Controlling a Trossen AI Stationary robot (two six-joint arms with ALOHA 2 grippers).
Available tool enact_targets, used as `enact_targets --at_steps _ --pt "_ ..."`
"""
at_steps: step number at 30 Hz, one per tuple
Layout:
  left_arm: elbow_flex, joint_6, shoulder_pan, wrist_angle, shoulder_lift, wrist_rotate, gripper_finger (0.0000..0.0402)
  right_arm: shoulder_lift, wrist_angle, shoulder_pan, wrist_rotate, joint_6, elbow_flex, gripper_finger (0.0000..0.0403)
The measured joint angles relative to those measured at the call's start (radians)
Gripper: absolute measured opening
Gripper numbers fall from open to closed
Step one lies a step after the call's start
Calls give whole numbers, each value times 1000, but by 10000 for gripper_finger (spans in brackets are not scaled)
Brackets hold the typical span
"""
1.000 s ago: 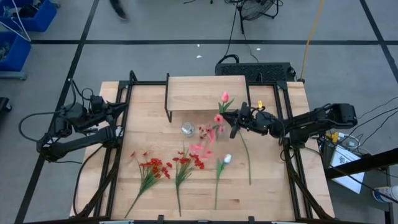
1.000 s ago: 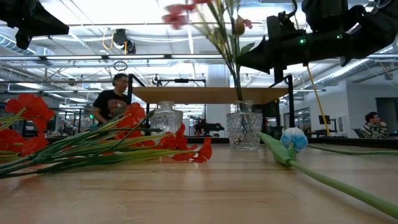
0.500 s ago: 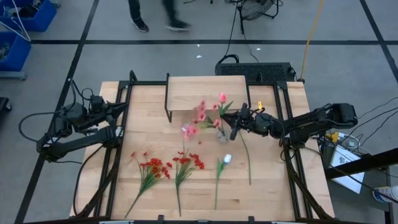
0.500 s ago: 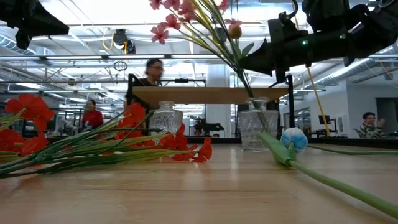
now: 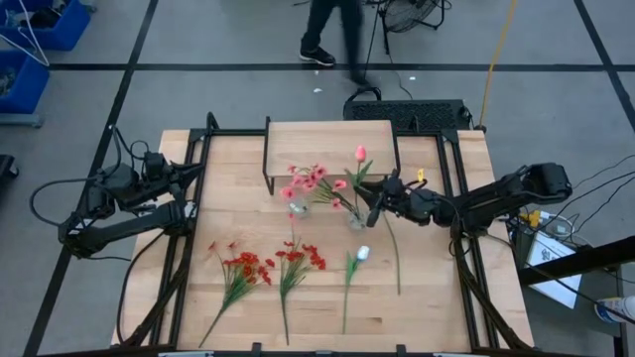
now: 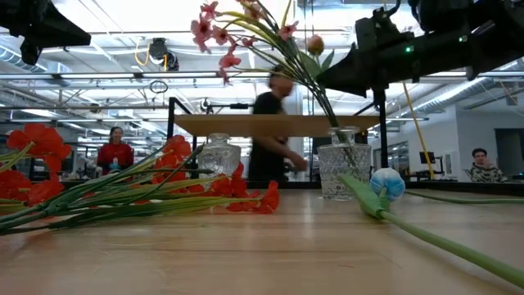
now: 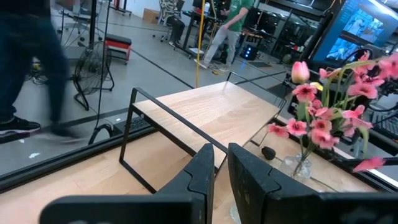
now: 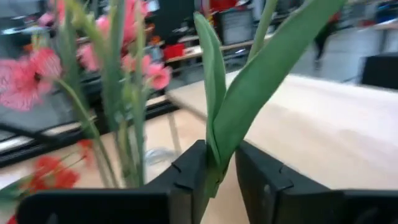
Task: Pick and place flowers into a vace then onto a shelf
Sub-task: Put the pink tulip into the right transparent vase, then put the black tulip into the right transparent vase
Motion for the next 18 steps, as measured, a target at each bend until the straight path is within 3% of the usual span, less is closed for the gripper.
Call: enact_targets --at_steps 4,12,18 --pt "0 0 0 0 0 0 51 -22 -4 37 104 -3 0 115" --pt "0 0 0 0 0 0 51 -43 -95 97 79 50 0 169" --pt "0 0 0 0 0 0 51 -80 -79 131 109 91 0 182"
